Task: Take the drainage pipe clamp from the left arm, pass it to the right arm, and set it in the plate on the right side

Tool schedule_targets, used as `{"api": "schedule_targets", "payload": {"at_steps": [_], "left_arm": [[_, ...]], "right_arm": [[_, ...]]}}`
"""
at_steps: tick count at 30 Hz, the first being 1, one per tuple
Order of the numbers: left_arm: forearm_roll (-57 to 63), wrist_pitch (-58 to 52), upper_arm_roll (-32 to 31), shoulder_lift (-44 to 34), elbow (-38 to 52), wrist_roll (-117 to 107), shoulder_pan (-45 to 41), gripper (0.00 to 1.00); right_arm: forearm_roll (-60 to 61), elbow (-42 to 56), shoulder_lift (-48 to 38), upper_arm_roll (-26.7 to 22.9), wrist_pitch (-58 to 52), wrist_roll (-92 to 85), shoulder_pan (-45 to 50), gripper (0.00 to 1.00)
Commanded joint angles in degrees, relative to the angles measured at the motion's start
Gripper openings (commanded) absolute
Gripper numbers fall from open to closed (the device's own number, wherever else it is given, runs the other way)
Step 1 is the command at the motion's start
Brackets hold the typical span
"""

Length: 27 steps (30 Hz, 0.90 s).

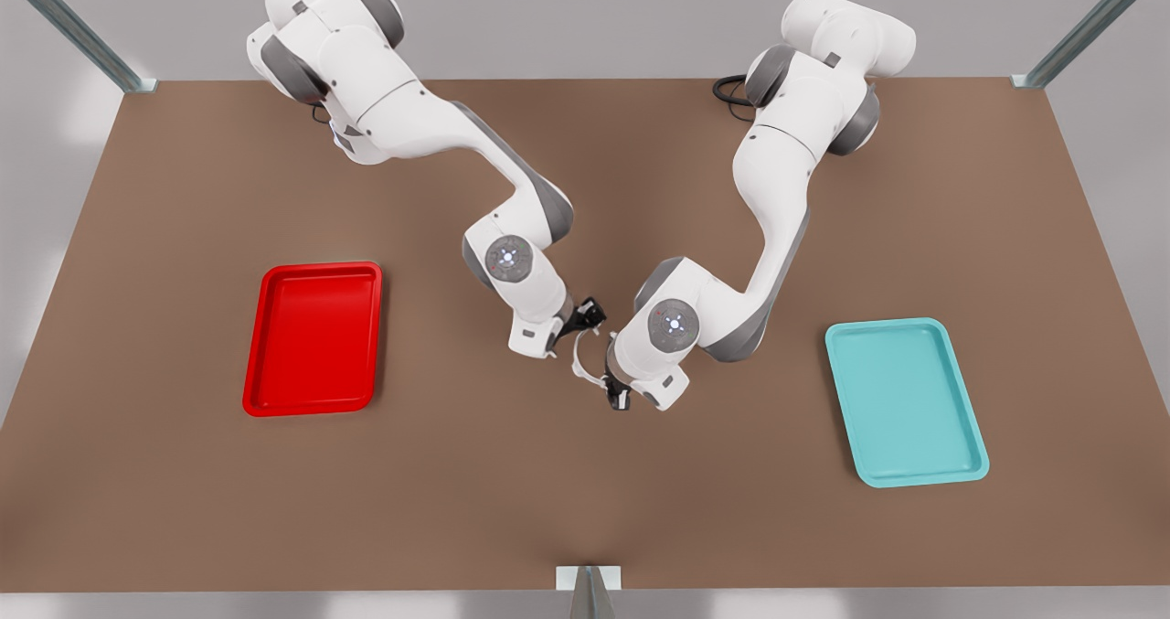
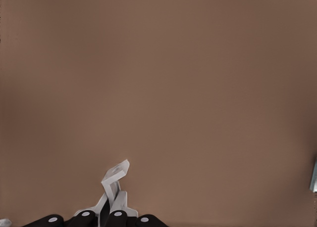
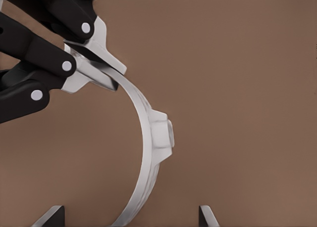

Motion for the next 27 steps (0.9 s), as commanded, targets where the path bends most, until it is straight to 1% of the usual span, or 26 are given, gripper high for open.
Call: {"api": "schedule_targets", "payload": {"at_steps": [1, 10, 11, 15, 16, 17, 18, 27], "left_arm": [[0.07, 0.15, -0.01, -0.17, 0.03, -10.26, -0.01, 0.21], [0.07, 0.07, -0.80, -0.25, 0.03, -10.35, 0.08, 0.21], [0.07, 0.07, -0.80, -0.25, 0.03, -10.35, 0.08, 0.21], [0.07, -0.02, -0.80, -0.34, 0.03, -10.35, 0.16, 0.21], [0.07, -0.02, -0.80, -0.43, 0.03, -10.35, 0.16, 0.21], [-0.02, 0.24, -0.71, -0.43, 0.03, -10.27, 0.51, 0.59], [-0.37, 0.15, -0.71, -0.43, 0.03, -10.35, 0.52, 1.00], [-1.95, -0.37, -0.71, -1.48, 0.03, -10.18, 1.48, 1.00]], "right_arm": [[0.13, 0.31, 0.60, 0.01, 3.38, 1.69, -0.03, 1.00], [-0.04, 1.36, 2.62, 0.01, 5.92, 1.34, 0.06, 1.00], [-0.04, 1.27, 2.62, 0.01, 5.92, 1.34, -0.03, 0.98], [-0.04, 0.83, 2.53, 0.01, 5.92, -0.07, -0.11, 0.26], [-0.04, 0.75, 2.62, 0.01, 5.92, -0.07, -0.20, 0.21], [-0.04, 0.75, 2.53, 0.01, 5.92, 0.02, -0.20, 0.21], [-0.04, 0.83, 2.53, -0.08, 5.92, 0.20, -0.20, 0.21], [-0.22, 1.10, 2.44, -0.08, 5.84, 0.20, -0.11, 0.21]]}}
